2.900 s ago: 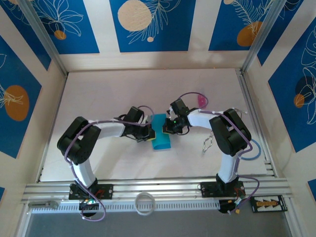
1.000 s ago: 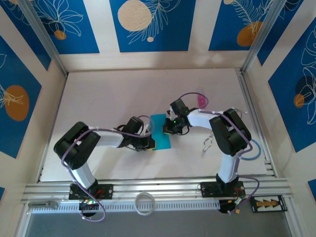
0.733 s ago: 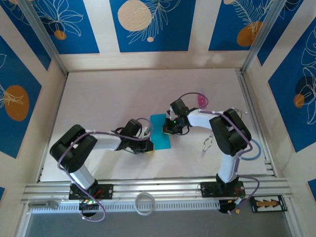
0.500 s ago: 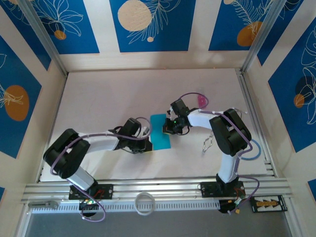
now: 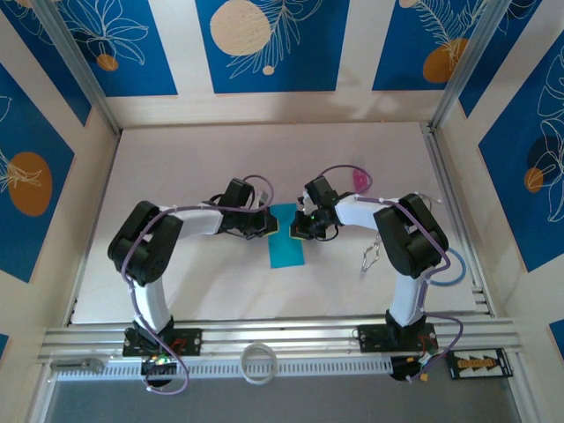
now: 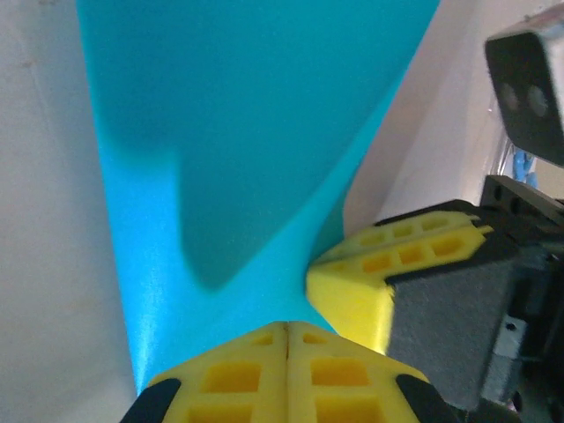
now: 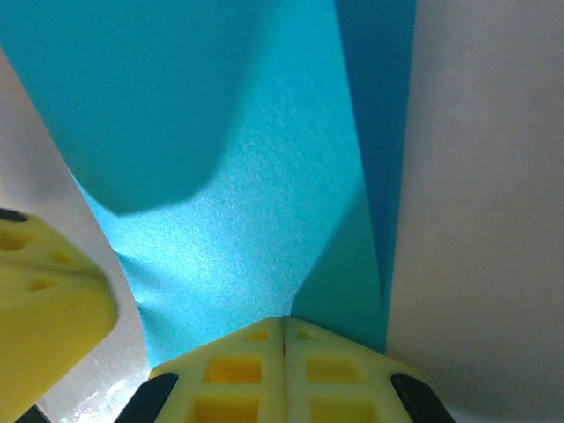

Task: Fold a paper plane with a square sheet of paper (pick it up from the middle)
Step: First fold the square sheet of paper in half at the center of the table.

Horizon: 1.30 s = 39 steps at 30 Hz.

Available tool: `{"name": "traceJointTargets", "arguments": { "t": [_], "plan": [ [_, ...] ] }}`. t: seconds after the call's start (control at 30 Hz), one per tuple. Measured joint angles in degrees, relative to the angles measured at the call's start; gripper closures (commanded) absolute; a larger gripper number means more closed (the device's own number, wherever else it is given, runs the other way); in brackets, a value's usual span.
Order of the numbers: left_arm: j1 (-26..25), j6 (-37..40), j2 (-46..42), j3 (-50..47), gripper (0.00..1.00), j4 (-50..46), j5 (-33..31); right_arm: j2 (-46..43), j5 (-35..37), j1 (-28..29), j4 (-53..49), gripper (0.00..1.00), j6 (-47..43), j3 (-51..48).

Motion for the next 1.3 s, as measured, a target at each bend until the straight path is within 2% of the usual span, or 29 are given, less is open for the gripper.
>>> {"name": "traceJointTargets", "arguments": {
  "t": [0.27, 0.77, 1.3],
  "plan": [
    [0.0, 0.6, 2.8, -0.1, 1.00, 0.5, -0.2, 0.0, -0.1, 0.0, 0.0, 0.98, -0.4, 0.0],
    [-0.2, 3.1, 2.4, -1.9, 1.00, 2.0, -0.6, 0.0, -1.1, 0.0, -2.6, 0.94, -0.3, 1.1],
    [-0.5, 4.0, 2.4, -1.9, 1.00, 1.8, -0.7, 0.0, -2.9, -0.1, -1.0, 0.93, 3.1, 1.1]
  ]
}}
